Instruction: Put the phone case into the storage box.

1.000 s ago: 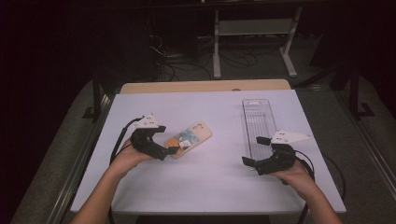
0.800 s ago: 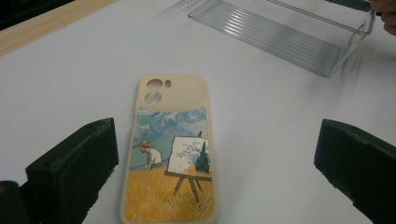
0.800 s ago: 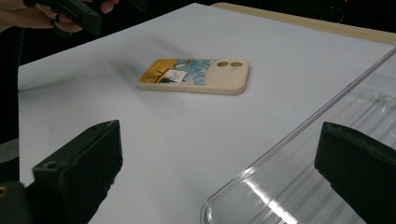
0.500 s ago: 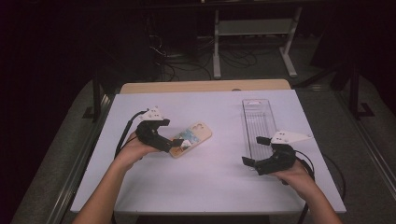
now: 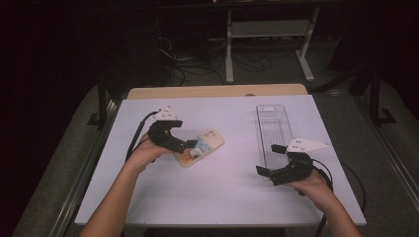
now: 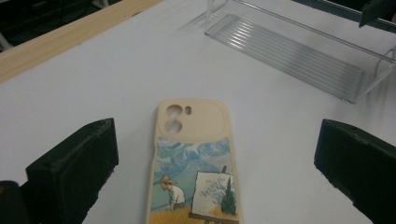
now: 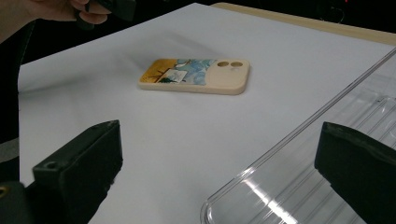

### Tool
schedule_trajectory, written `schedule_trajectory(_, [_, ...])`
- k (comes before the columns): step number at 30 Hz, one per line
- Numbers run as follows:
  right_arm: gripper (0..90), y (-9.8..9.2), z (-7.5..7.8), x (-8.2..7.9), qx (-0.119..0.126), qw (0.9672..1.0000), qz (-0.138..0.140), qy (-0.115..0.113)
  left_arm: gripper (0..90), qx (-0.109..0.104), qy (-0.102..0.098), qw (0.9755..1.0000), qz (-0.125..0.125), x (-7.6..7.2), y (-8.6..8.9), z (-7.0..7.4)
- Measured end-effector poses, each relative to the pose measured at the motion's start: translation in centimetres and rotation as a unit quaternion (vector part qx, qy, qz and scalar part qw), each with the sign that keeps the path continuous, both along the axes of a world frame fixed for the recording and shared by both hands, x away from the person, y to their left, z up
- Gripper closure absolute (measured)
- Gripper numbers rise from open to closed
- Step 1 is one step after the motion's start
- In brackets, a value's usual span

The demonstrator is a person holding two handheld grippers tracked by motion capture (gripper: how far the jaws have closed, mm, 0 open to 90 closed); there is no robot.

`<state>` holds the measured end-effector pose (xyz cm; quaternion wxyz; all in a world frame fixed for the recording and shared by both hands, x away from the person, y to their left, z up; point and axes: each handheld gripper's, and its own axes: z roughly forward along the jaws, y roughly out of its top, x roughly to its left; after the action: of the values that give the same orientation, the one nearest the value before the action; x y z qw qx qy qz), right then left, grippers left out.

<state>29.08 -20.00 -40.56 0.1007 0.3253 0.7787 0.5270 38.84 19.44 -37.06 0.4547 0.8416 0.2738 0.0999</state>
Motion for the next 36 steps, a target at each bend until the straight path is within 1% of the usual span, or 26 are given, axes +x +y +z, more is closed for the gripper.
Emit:
schedule_trajectory(2, [0.7, 0.0, 0.0, 0.0, 0.000, 1.0000, 0.000, 0.000, 0.0, 0.001, -0.002, 1.0000, 0.001, 0.3, -0.3, 0.0])
schedule_trajectory(3, [0.7, 0.0, 0.0, 0.0, 0.000, 1.0000, 0.000, 0.000, 0.0, -0.003, 0.000, 1.0000, 0.002, 0.4, -0.4, 0.0])
schedule_trajectory(9, [0.7, 0.0, 0.0, 0.0, 0.000, 1.0000, 0.002, -0.001, 0.0, 0.004, -0.001, 1.0000, 0.008, 1.0, -1.0, -0.5])
schedule_trajectory(13, [0.7, 0.0, 0.0, 0.0, -0.001, 1.0000, 0.002, -0.001, 0.0, 0.016, -0.006, 0.9996, 0.024, 1.2, -1.1, -0.8])
schedule_trajectory(14, [0.7, 0.0, 0.0, 0.0, -0.001, 1.0000, 0.002, -0.001, 0.0, 0.017, -0.004, 0.9994, 0.031, 1.3, -1.1, -0.9])
schedule_trajectory(18, [0.7, 0.0, 0.0, 0.0, -0.002, 1.0000, 0.002, -0.001, 0.0, 0.028, -0.005, 0.9987, 0.042, 1.5, -0.9, -1.0])
schedule_trajectory(19, [0.7, 0.0, 0.0, 0.0, -0.001, 1.0000, 0.002, -0.001, 0.0, 0.019, -0.003, 0.9987, 0.047, 1.5, -1.0, -1.1])
schedule_trajectory(20, [0.7, 0.0, 0.0, 0.0, -0.002, 1.0000, 0.002, -0.001, 0.0, 0.016, -0.001, 0.9987, 0.049, 1.5, -1.0, -1.1])
schedule_trajectory(23, [0.7, 0.0, 0.0, 0.0, 0.000, 1.0000, 0.002, 0.000, 0.0, 0.023, -0.004, 0.9987, 0.045, 1.5, -1.0, -1.1])
schedule_trajectory(25, [0.7, 0.0, 0.0, 0.0, -0.001, 1.0000, 0.003, -0.001, 0.0, 0.019, -0.003, 0.9987, 0.048, 1.5, -1.0, -1.1])
schedule_trajectory(26, [0.7, 0.0, 0.0, 0.0, -0.001, 1.0000, 0.003, -0.001, 0.0, 0.024, -0.003, 0.9987, 0.046, 1.6, -0.9, -1.2])
schedule_trajectory(28, [0.7, 0.0, 0.0, 0.0, -0.001, 1.0000, 0.003, -0.001, 0.0, 0.025, 0.000, 0.9987, 0.044, 1.6, -0.9, -1.2])
schedule_trajectory(29, [0.7, 0.0, 0.0, 0.0, -0.001, 1.0000, 0.003, -0.001, 0.0, 0.021, 0.003, 0.9987, 0.046, 1.6, -1.0, -1.3])
schedule_trajectory(30, [0.7, 0.0, 0.0, 0.0, -0.001, 1.0000, 0.003, -0.001, 0.0, 0.022, 0.003, 0.9987, 0.045, 1.6, -1.0, -1.4])
schedule_trajectory(32, [0.7, 0.0, 0.0, 0.0, -0.001, 1.0000, 0.003, -0.002, 0.0, 0.034, 0.001, 0.9987, 0.038, 1.7, -0.9, -1.4])
schedule_trajectory(35, [0.7, 0.0, 0.0, 0.0, -0.001, 1.0000, 0.003, -0.002, 0.0, 0.032, 0.005, 0.9987, 0.041, 1.6, -1.1, -1.6])
schedule_trajectory(36, [0.7, 0.0, 0.0, 0.0, -0.001, 1.0000, 0.003, -0.002, 0.0, 0.034, 0.006, 0.9986, 0.039, 1.6, -1.2, -1.7])
